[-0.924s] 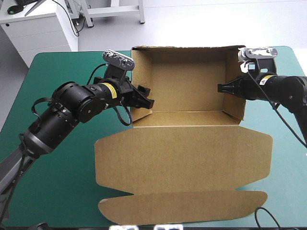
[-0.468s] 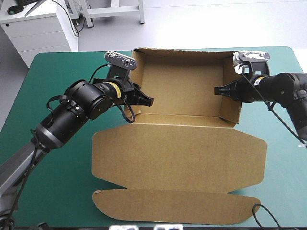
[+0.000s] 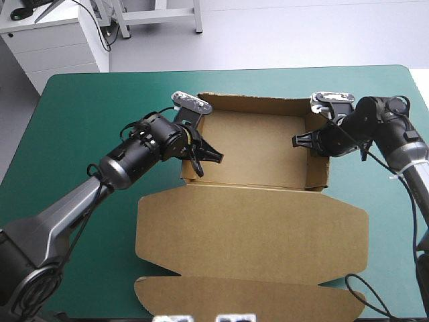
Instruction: Fold the box
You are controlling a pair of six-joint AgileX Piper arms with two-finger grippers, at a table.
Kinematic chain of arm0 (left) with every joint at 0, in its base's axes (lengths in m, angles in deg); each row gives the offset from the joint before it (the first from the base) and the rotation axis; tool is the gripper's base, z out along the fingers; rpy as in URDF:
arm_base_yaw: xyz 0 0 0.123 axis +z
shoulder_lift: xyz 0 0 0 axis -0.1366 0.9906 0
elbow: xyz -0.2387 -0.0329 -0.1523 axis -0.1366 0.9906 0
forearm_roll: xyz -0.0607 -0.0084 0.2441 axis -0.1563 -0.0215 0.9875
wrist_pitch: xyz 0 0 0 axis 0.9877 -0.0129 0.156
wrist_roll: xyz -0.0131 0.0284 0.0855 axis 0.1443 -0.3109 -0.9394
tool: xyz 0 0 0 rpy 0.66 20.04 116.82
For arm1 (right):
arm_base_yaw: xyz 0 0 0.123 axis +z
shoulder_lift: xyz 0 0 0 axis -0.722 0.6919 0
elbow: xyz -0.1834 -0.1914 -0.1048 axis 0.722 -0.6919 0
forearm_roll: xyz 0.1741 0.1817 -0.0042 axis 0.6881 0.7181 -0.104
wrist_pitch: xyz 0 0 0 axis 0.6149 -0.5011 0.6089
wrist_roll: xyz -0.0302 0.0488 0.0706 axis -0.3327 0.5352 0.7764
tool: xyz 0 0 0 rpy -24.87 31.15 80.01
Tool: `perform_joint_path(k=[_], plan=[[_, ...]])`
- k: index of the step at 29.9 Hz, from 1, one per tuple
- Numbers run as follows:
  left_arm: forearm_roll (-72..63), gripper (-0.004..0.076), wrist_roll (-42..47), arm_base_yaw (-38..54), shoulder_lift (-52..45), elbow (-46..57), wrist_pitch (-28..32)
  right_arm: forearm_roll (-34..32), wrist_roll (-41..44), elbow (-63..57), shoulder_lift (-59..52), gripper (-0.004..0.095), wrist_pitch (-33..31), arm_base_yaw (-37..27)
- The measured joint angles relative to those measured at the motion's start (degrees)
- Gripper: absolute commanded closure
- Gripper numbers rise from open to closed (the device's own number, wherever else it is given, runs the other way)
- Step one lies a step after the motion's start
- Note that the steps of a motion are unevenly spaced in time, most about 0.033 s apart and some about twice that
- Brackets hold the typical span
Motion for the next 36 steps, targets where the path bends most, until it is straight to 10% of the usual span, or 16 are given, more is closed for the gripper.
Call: perform_joint_path(k=[29, 36], plan=[[-9.4, 0.0707, -9.2, 6.8, 8.9, -0.3, -5.4, -7.3, 6.0, 0.1, 10.8, 0.0912, 1.2, 8.6], [-10.8, 0.0433, -13.3, 6.8, 8.9, -0.3, -6.2, -9.5, 6.0, 0.1, 10.8, 0.0868, -0.6, 8.6]])
